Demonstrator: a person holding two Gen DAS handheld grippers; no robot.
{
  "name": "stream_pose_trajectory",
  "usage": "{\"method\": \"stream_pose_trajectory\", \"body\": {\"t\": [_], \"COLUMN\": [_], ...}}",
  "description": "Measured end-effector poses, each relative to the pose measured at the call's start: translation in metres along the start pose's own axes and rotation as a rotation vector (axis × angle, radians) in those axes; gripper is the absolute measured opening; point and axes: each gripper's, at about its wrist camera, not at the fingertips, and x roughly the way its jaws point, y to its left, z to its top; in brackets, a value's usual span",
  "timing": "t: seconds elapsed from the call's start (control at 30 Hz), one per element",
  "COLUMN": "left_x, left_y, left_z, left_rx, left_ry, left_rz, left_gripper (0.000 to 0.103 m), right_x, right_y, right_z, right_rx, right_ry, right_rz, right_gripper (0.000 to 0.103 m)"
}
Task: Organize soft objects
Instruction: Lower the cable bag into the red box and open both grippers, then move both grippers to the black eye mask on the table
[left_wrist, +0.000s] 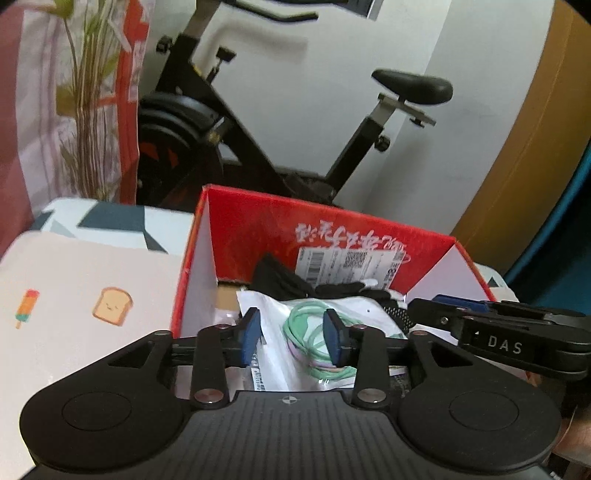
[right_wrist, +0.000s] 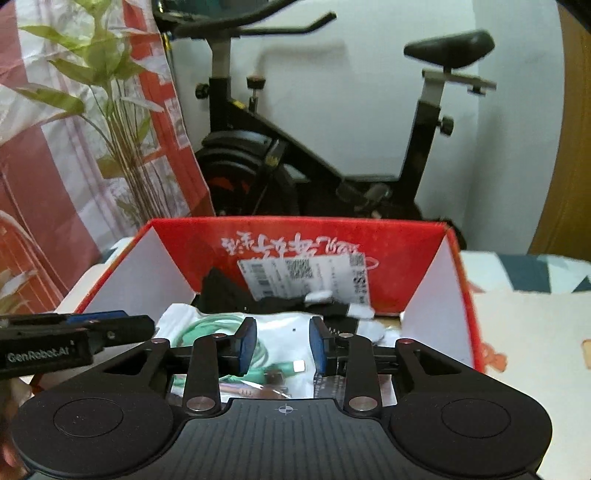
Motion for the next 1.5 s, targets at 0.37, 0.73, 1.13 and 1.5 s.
{"method": "stream_pose_trajectory", "body": {"t": [0.37, 0.73, 1.13, 1.5], "left_x": [-0.056, -0.091, -0.094, -0.076], "left_y": [-0.015, -0.012, -0.001, -0.002], "left_z": [-0.022, -0.075, -0.118, -0.145], "left_rx": [0.080, 0.065, -0.006, -0.023], "left_ry": [-0.097, -0.085, -0.037, 0.038], "left_rz": [0.013, 0.032, 0.063, 0.101], "left_gripper": [0.048, 0.051, 0.051, 0.051], "right_x": [-0.069, -0.123, -0.137, -0.110], "right_y": [0.005, -0.010, -0.010, -0.019], "right_z": [-0.025, -0.071, -0.132, -0.162], "right_rx": [-0.097, -0.031, -0.046, -0.024], "right_ry": [-0.175, -0.234, -0.191, -0.097], "right_rz": [0.037, 0.064, 0.061, 0.025], "right_gripper": [0.041, 0.042, 0.045, 0.045]}}
